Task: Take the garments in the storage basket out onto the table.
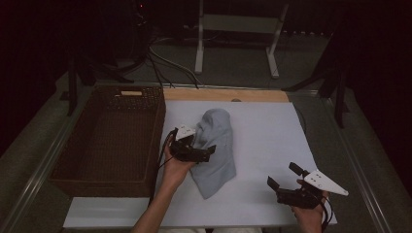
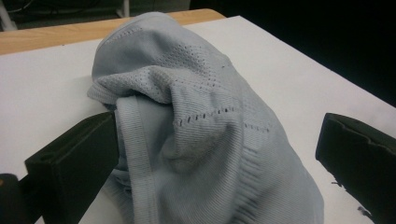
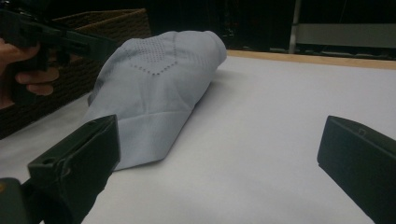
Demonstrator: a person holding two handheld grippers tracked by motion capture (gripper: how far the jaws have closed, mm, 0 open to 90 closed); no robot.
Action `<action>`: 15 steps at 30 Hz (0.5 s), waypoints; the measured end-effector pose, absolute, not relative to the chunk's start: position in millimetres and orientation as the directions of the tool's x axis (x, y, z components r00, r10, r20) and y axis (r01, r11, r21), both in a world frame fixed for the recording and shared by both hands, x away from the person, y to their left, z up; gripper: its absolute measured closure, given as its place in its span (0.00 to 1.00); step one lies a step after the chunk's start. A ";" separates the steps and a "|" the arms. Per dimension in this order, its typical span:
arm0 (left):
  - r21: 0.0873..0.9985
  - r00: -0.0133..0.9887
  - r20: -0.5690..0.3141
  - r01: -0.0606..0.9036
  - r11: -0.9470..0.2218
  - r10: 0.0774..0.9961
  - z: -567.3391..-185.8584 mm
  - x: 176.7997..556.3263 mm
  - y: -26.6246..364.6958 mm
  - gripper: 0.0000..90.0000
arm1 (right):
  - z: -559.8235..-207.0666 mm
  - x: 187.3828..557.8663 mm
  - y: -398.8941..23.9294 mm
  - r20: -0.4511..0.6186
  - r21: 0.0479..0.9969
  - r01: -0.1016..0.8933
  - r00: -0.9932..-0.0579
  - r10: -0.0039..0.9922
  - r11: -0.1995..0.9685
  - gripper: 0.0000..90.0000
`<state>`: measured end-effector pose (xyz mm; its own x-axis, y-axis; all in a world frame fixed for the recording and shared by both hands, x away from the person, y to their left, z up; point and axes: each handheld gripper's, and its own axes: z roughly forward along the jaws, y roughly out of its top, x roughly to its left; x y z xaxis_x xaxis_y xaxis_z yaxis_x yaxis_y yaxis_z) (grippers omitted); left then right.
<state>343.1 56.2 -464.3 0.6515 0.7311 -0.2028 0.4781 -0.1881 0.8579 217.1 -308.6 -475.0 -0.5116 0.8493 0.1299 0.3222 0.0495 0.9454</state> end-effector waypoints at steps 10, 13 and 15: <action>0.862 0.661 -0.195 0.468 -0.195 0.725 -467.4 335.3 60.0 0.01 | -475.8 219.5 -306.6 0.129 0.943 0.329 -0.512 0.849 0.056 0.00; 0.866 0.668 -0.184 0.457 -0.202 0.721 -466.7 332.2 61.7 0.01 | -475.7 219.2 -306.6 0.127 0.942 0.329 -0.513 0.849 0.058 0.00; 0.868 0.671 -0.184 0.453 -0.202 0.718 -466.0 329.7 63.6 0.01 | -475.8 218.9 -307.0 0.129 0.942 0.331 -0.512 0.850 0.057 0.00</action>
<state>329.7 63.6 -466.0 0.6714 0.7180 -0.1835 0.4533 -0.2021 0.8681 218.9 -307.0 -475.8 -0.5115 0.8496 0.1285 0.3306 0.0565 0.9421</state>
